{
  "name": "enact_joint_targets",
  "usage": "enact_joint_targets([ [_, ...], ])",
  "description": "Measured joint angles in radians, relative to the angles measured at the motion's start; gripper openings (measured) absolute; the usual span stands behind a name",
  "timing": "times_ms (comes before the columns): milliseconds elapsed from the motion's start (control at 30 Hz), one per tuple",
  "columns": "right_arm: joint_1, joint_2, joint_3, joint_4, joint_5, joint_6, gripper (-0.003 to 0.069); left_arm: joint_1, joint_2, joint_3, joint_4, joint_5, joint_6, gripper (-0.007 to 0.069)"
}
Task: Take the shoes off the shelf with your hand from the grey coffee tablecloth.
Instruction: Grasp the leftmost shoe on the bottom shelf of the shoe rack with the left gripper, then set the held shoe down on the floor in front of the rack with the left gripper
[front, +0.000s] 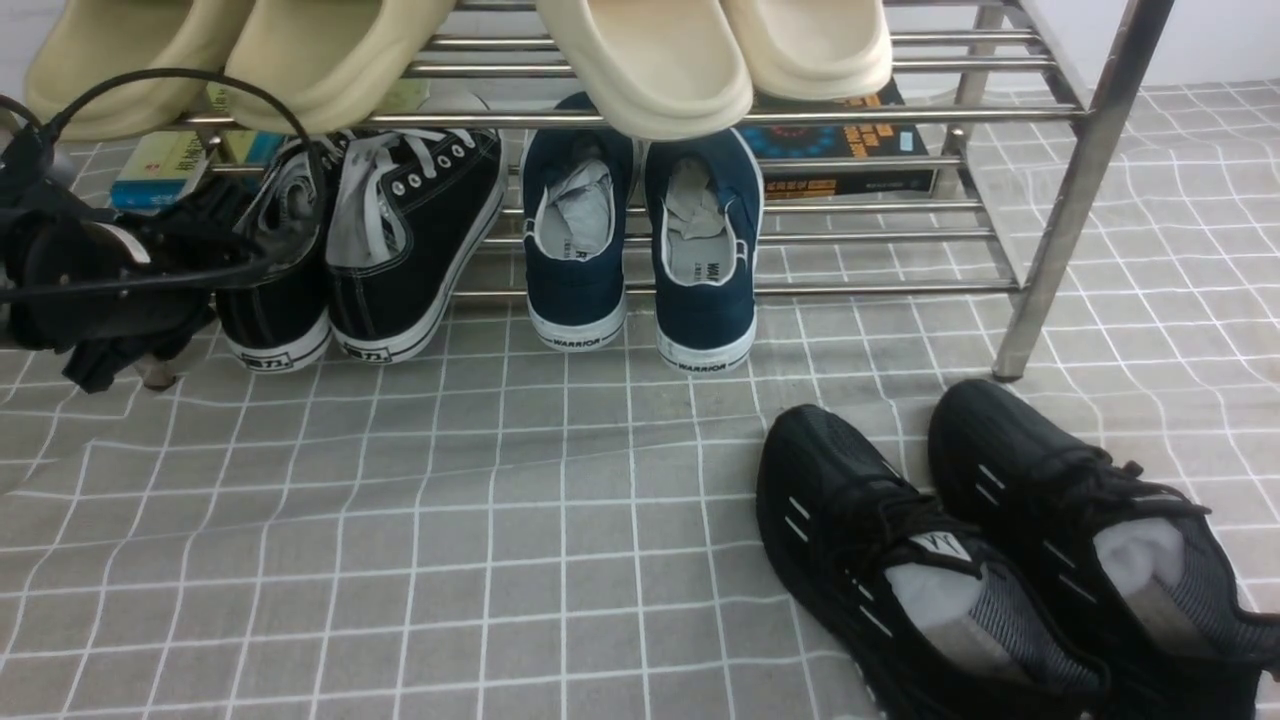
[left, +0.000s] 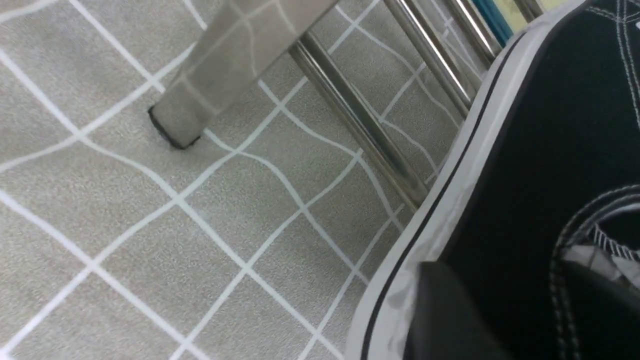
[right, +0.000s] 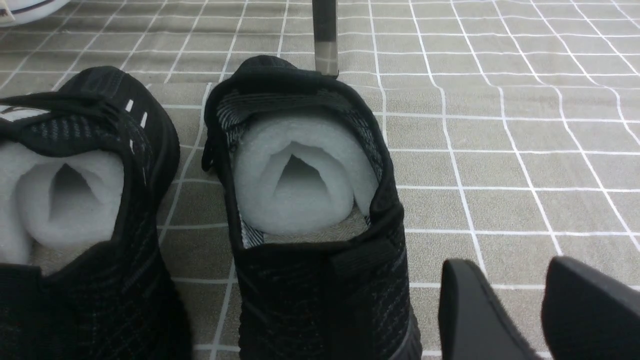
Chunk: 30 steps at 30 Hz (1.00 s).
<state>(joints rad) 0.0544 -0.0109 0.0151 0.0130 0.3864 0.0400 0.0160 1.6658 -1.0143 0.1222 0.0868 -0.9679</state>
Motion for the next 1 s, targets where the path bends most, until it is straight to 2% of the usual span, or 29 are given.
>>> enact_joint_targets([
  [100,0.000,0.000,0.000,0.000,0.000,0.000,0.0239,-0.001,-0.014,-0.003,0.005,0.068,0.005,0.0069],
  [133,0.000,0.000,0.000,0.000,0.000,0.000,0.0239,0.000,-0.023,-0.002,0.008,0.097,0.005,0.0050],
  [433,0.000,0.000,0.000,0.000,0.000,0.000,0.0239,0.011,-0.196,0.009,0.027,0.343,0.008,0.0037],
  [600,0.000,0.000,0.000,0.000,0.000,0.000,0.0239,0.011,-0.368,0.097,0.079,0.505,0.015,0.0038],
  [800,0.000,0.000,0.000,0.000,0.000,0.000,0.0239,0.012,-0.529,0.283,0.117,0.521,-0.012,0.0039],
  [1000,0.000,0.000,0.000,0.000,0.000,0.000,0.0239,0.012,-0.544,0.399,0.131,0.506,-0.015,0.0044],
])
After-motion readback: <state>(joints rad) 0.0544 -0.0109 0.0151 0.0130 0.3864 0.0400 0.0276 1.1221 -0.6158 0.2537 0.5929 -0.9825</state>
